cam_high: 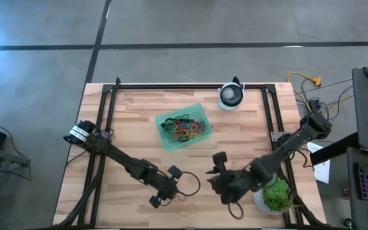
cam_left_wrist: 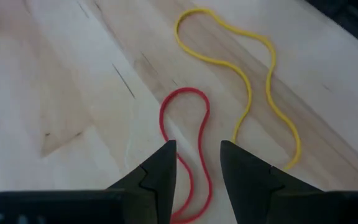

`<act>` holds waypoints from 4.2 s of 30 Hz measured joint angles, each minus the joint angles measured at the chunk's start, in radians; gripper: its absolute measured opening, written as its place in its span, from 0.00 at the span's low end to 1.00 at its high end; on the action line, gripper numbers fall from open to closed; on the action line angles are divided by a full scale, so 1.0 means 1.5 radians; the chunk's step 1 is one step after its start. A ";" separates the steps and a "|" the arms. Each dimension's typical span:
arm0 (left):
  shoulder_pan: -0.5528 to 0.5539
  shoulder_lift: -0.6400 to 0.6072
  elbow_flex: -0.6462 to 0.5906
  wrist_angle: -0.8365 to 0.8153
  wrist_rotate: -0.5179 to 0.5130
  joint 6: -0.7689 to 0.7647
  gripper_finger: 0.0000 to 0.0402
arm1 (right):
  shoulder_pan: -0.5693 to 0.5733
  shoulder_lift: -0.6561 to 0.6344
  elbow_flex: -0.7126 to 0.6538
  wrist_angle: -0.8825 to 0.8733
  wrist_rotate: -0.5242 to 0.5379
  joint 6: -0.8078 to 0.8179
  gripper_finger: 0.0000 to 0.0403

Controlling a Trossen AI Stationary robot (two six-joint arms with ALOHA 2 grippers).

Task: Pick and place rubber bands into bin
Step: Put the red rubber band into the green bin

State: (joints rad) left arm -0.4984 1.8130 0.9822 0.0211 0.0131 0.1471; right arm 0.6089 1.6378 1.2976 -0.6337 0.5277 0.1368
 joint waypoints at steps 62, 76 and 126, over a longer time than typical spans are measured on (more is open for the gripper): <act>0.038 0.058 -0.005 -0.026 -0.009 -0.071 0.00 | 0.147 0.000 -0.033 0.037 0.143 0.104 0.19; -0.024 0.015 -0.009 -0.055 -0.320 -0.016 0.00 | 0.147 0.000 -0.034 0.037 0.143 0.104 0.17; 0.230 -0.312 -0.039 -0.107 -0.380 0.152 0.00 | 0.147 0.000 -0.039 0.042 0.143 0.101 0.17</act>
State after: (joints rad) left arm -0.1529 1.3449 0.9238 -0.1394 -0.5569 0.3748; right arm 0.8288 1.6375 1.2386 -0.5703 0.7418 0.2886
